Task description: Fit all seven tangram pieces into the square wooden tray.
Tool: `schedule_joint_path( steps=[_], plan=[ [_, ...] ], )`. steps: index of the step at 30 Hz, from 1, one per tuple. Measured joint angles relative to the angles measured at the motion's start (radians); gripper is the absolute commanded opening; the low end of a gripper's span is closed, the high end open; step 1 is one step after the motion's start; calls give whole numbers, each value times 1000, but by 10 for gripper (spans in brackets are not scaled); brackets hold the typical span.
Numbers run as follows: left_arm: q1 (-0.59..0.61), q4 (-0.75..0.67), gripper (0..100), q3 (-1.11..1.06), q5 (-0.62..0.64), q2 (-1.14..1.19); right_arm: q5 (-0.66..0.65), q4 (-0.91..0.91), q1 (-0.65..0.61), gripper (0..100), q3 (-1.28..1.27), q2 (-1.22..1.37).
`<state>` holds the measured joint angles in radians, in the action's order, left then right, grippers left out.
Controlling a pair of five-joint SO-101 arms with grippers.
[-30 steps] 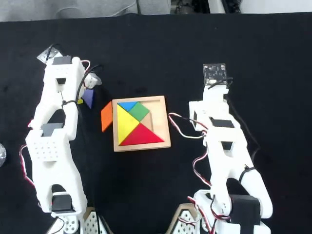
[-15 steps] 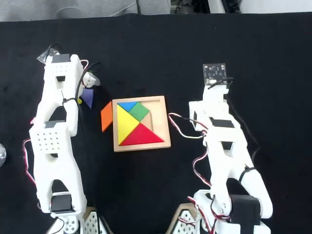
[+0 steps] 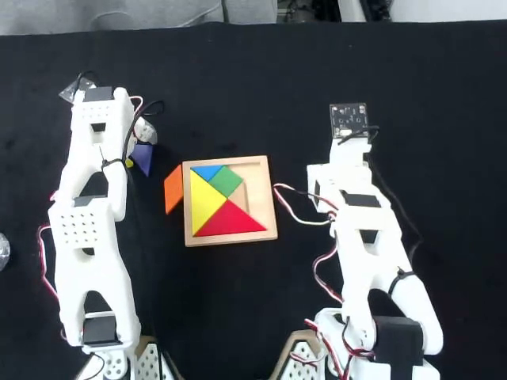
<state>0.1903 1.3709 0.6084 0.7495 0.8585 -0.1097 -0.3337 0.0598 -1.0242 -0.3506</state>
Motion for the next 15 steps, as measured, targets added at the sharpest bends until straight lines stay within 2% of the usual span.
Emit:
schedule_joint_path(
  steps=[10,15],
  plan=[
    [0,0,247,5,-37,0,0,0,0,11,0,0],
    [0,0,247,18,-137,6,0,0,0,11,0,0]
  ],
)
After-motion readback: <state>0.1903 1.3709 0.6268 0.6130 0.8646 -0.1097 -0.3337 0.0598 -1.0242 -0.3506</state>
